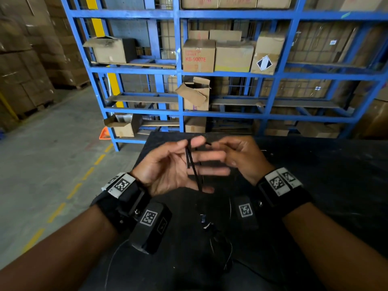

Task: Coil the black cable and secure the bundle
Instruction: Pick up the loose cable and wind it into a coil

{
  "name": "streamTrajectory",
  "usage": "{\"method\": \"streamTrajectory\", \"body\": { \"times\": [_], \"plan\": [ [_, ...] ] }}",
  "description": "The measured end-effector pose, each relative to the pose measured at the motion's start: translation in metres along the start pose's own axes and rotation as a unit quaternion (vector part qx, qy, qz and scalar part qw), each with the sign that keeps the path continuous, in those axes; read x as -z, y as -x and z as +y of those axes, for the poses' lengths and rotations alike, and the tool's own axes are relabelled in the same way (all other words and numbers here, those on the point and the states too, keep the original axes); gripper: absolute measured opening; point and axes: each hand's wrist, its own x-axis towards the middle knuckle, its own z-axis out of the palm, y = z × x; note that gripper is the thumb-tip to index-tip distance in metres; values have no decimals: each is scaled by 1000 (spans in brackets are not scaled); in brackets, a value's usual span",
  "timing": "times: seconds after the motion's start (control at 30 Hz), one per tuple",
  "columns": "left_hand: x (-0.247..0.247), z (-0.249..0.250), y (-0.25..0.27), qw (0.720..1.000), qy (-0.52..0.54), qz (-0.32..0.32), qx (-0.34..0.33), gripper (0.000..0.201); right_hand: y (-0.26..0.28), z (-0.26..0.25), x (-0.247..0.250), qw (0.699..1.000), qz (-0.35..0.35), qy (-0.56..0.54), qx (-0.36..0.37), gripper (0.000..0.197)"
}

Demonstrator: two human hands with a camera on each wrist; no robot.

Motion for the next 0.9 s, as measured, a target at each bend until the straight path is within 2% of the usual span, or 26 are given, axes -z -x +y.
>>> {"method": "streamTrajectory", "body": {
  "times": [0.07, 0.13, 0.2, 0.3, 0.4, 0.53, 0.6, 0.7, 0.73, 0.8, 0.9],
  "plan": [
    [2, 9, -7, 997, 47, -4, -61, 35, 5, 11, -14, 998, -7, -51, -31, 12],
    [5, 20, -13, 992, 54, 29, -111, 37, 12, 18, -27, 997, -4, -64, -52, 19],
    [9, 32, -17, 982, 33, 95, -157, 38, 18, 25, -36, 995, -6, -59, -75, 24],
    [17, 52, -18, 953, 11, 211, -220, 37, 25, 26, -40, 994, -8, -45, -99, 24],
    [29, 68, -16, 923, -21, 306, -235, 37, 31, 16, -36, 995, -19, 1, -96, 20],
    [42, 67, -11, 906, -129, 365, -173, 35, 33, -16, -26, 993, -47, 97, -50, 17],
    [47, 59, -9, 877, -237, 395, -136, 35, 33, -35, -23, 985, -73, 159, -3, 17],
    [53, 44, -5, 847, -357, 386, -79, 42, 23, -58, -14, 978, -57, 196, 42, 15],
    [52, 38, -3, 846, -381, 370, -53, 37, 17, -64, -10, 976, -47, 205, 54, 14],
    [47, 29, 2, 865, -385, 323, -1, 30, 6, -74, -5, 970, -34, 225, 80, 12],
    [32, 24, 7, 890, -380, 239, 85, 38, -9, -79, -3, 964, -27, 241, 105, 14]
  ]
}}
